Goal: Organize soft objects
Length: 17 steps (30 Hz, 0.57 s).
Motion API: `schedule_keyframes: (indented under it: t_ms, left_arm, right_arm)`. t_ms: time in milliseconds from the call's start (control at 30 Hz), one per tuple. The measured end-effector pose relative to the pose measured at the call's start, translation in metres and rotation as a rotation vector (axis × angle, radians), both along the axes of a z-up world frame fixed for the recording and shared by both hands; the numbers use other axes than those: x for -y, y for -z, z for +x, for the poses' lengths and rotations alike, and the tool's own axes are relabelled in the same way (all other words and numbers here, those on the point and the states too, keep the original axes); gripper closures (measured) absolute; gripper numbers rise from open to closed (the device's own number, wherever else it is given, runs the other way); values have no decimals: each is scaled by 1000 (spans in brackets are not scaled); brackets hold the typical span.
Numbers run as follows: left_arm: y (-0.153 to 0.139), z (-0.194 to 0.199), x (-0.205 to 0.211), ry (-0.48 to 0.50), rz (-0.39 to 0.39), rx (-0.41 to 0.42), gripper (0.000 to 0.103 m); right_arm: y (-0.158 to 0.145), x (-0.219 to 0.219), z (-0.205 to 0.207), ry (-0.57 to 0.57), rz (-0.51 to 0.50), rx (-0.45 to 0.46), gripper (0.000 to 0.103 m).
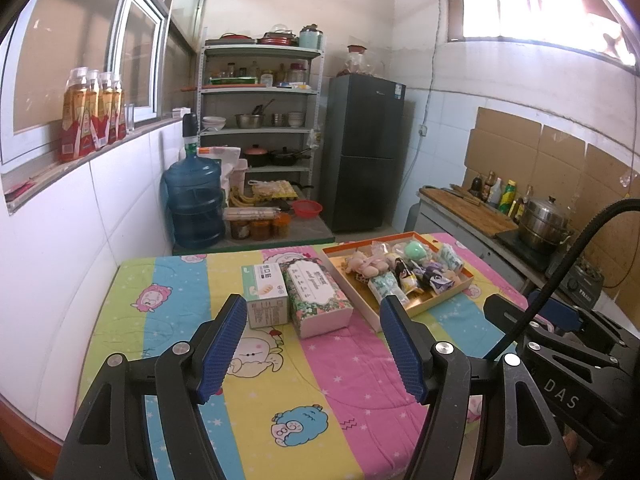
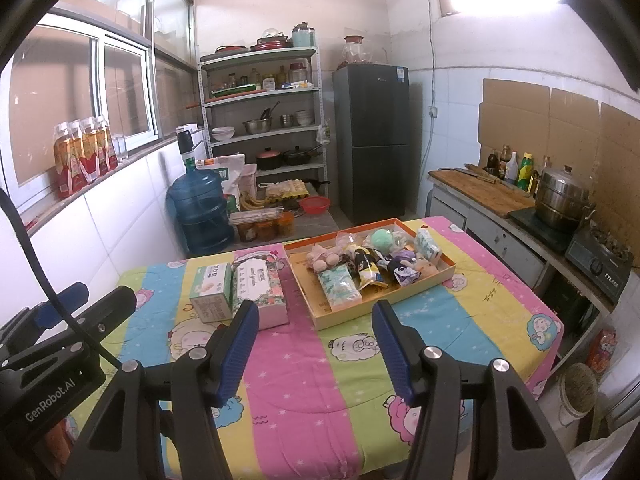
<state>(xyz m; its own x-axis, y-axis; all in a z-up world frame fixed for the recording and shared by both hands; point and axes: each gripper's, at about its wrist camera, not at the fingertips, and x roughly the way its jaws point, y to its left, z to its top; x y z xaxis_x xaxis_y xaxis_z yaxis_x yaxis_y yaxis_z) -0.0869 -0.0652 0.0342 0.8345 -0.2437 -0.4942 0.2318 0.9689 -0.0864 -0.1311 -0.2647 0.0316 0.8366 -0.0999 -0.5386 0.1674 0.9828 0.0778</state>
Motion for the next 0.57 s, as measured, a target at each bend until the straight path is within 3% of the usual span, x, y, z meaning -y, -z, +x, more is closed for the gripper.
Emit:
schedule_keyframes:
  t_ms: [567]
  left_arm:
    - [7,-6,2,4,3,9,32]
  right_arm:
    - [0,1,0,-1,2,0,44]
